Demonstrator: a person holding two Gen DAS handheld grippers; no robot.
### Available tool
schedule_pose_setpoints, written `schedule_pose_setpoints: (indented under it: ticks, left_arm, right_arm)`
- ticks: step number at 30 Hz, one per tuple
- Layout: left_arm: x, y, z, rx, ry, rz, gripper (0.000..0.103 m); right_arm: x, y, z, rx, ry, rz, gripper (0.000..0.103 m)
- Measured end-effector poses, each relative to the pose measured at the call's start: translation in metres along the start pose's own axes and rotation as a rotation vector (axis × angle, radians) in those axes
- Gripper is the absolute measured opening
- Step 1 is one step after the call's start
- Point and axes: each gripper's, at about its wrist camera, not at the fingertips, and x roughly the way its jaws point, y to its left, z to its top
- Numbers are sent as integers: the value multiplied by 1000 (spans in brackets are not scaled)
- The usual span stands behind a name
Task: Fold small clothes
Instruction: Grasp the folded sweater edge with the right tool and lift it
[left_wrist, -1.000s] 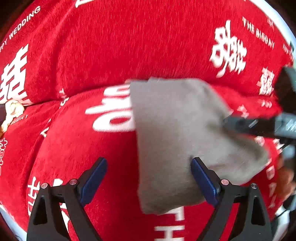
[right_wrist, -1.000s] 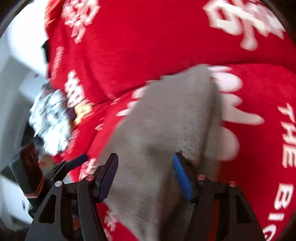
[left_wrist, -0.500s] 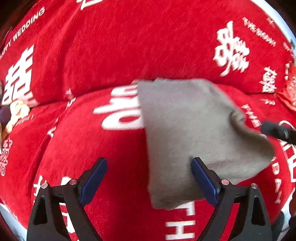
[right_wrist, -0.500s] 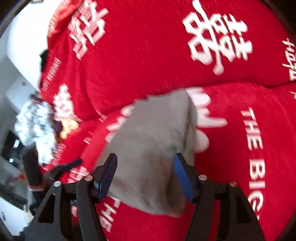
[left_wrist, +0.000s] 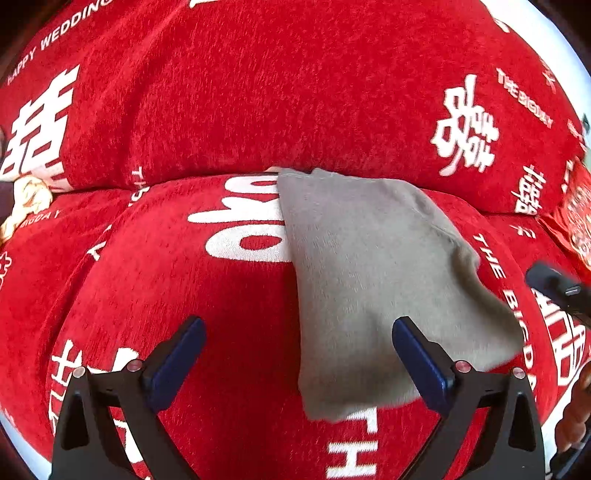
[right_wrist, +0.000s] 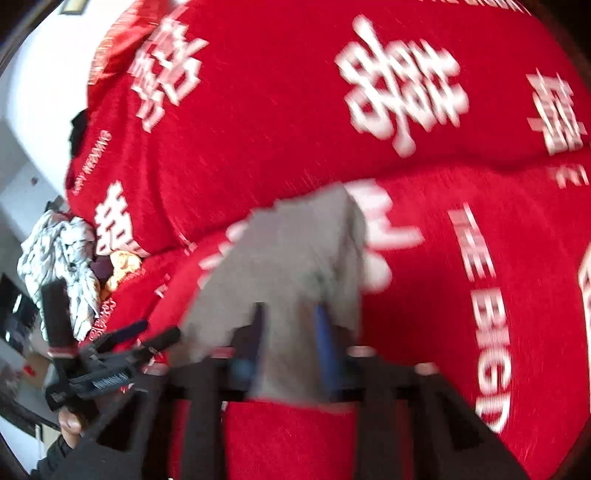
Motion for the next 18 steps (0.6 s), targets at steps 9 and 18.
schedule_pose_setpoints:
  ticks: [9,18]
  left_arm:
    - [37,8,0,-37,97,-9,102]
    - [32,-11,-1,38,51,78,102]
  right_arm:
    - [90,-43,18,178,196,108,47]
    - [43,-3,16,48,101,111,75]
